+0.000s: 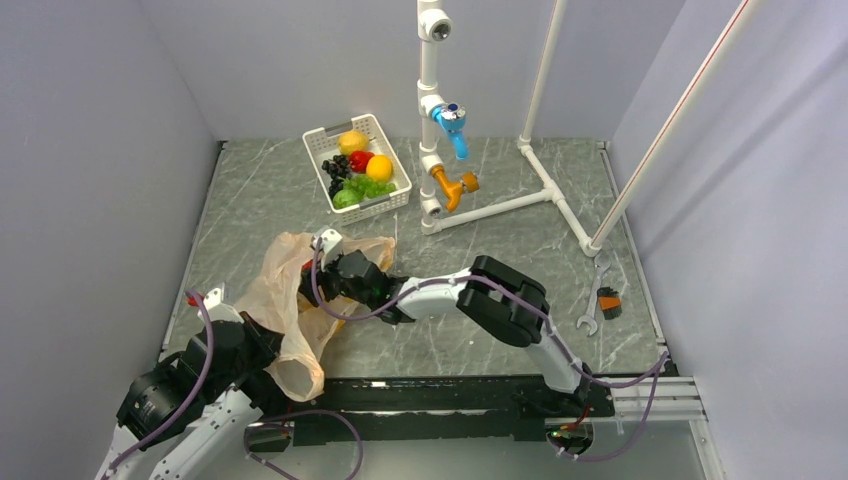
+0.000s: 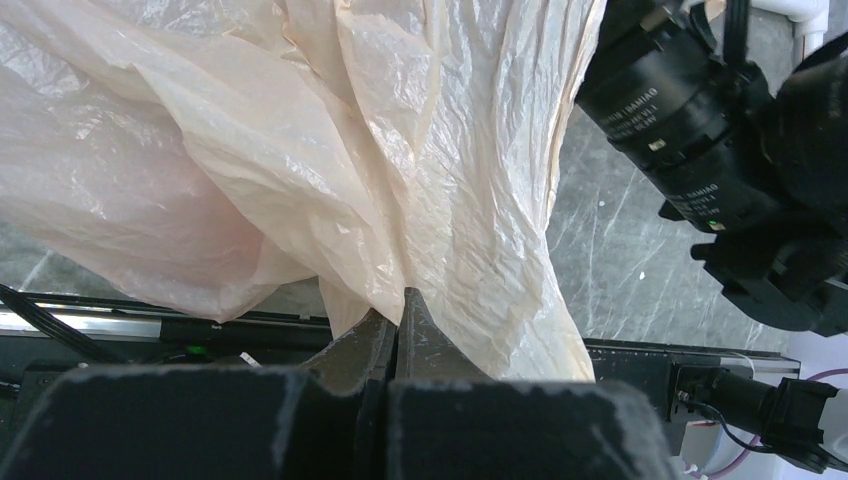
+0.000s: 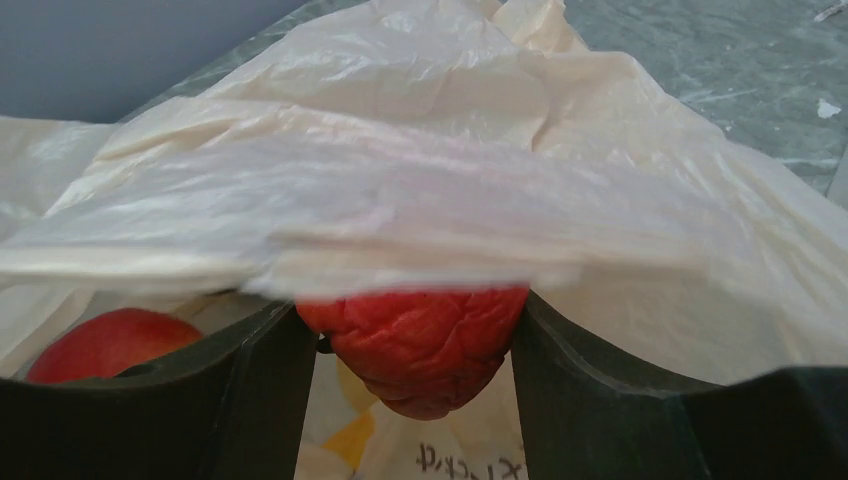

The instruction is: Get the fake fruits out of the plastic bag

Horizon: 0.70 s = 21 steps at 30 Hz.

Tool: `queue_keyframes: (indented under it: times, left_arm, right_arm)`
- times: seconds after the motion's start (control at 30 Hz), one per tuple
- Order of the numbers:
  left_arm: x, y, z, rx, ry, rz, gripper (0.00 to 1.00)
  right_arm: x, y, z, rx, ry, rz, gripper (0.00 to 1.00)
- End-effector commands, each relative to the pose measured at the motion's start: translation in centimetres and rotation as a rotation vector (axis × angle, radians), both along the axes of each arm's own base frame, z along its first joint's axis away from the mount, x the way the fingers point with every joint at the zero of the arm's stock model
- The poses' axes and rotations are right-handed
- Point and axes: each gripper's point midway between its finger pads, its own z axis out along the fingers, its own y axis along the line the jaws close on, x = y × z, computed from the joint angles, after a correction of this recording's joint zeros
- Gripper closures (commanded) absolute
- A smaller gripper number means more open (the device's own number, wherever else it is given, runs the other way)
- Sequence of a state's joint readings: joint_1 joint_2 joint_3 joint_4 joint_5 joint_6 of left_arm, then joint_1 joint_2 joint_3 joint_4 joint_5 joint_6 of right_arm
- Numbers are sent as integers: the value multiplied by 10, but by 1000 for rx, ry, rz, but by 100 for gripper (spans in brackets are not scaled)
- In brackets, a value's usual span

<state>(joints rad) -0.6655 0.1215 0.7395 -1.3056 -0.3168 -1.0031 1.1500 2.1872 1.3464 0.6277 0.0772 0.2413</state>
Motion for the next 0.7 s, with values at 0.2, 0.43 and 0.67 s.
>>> queue_keyframes:
  times: [0.2, 0.43, 0.67]
  left_arm:
    - [2, -2, 4, -7, -21, -10, 100]
    - [2, -2, 4, -13, -27, -11, 100]
    - [2, -3, 3, -7, -18, -12, 100]
  right_arm:
    - [-29, -18, 53, 132, 18, 69, 100]
    - [-57, -60, 92, 137, -205, 57, 100]
    - [-43, -107, 148, 238, -314, -125, 100]
